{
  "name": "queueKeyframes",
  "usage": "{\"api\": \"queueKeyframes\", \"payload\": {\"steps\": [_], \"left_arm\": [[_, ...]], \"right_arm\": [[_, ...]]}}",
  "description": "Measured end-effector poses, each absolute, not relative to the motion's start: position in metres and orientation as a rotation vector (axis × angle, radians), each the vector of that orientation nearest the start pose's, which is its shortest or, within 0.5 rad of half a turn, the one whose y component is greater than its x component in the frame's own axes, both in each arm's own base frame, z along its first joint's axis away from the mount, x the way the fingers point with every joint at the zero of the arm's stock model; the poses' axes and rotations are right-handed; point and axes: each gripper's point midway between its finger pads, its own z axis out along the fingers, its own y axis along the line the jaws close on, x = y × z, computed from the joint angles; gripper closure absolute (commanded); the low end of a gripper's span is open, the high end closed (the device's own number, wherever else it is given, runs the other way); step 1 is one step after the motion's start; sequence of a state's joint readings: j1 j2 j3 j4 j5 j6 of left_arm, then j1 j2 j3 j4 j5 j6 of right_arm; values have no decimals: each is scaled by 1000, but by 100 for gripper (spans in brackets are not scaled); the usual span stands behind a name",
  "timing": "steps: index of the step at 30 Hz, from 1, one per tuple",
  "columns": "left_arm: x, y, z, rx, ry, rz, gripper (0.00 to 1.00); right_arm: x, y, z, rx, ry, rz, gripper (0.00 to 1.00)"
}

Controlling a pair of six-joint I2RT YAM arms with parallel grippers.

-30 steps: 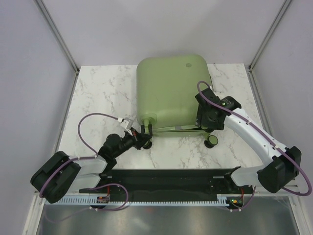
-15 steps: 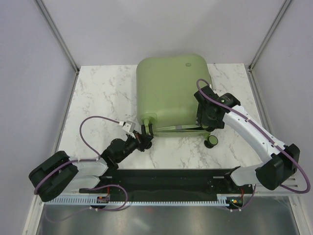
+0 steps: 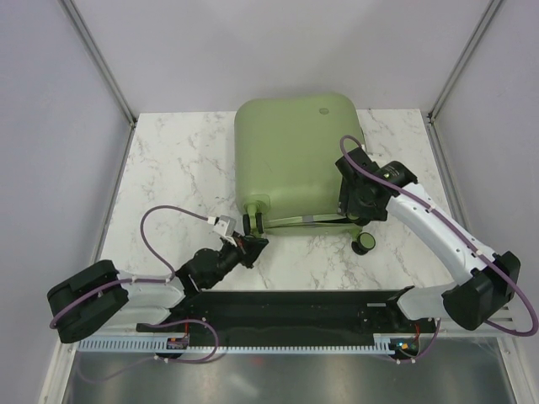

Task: Pack the luggage
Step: Zip the luggage at the center of the board.

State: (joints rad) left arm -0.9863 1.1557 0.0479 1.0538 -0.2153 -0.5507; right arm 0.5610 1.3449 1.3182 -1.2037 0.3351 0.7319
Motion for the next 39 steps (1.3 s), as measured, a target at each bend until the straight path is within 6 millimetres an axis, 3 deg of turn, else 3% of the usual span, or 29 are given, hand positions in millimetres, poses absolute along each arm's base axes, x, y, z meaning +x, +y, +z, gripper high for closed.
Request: {"api": "queueKeyframes", "payload": {"steps": [10, 15, 19, 21, 24, 27, 30, 33, 34, 35, 37, 39], "left_arm": [[185, -268, 116, 211, 1711, -954, 98], [179, -290, 118, 233, 1704, -959, 98], [141, -332, 129, 385, 1684, -1122, 98], [132, -348, 138, 420, 1657, -1181, 98], [131, -369, 149, 432, 1625, -1227, 98], [130, -373, 151, 435, 1624, -1230, 98], [135, -364, 147, 430, 1684, -1158, 93], [143, -342, 155, 379, 1722, -1064, 74], [146, -332, 160, 346, 1723, -1036, 55], [150, -320, 167, 305, 1715, -1017, 47], [155, -295, 177, 210, 1693, -996, 35], [157, -271, 175, 144, 1681, -970, 32]], "right_arm": [[237, 114, 183, 285, 2649, -67, 100], [237, 114, 183, 266, 2652, -63, 100], [237, 123, 182, 249, 2652, -3, 100], [235, 131, 181, 231, 2657, 45, 100], [234, 141, 181, 206, 2655, 106, 100], [235, 141, 182, 176, 2650, 108, 100], [235, 141, 183, 132, 2645, 103, 100], [235, 141, 184, 96, 2645, 102, 100], [235, 142, 183, 88, 2645, 105, 100], [235, 142, 184, 77, 2644, 106, 100], [235, 143, 184, 65, 2643, 107, 100], [234, 145, 184, 53, 2640, 112, 100]]}}
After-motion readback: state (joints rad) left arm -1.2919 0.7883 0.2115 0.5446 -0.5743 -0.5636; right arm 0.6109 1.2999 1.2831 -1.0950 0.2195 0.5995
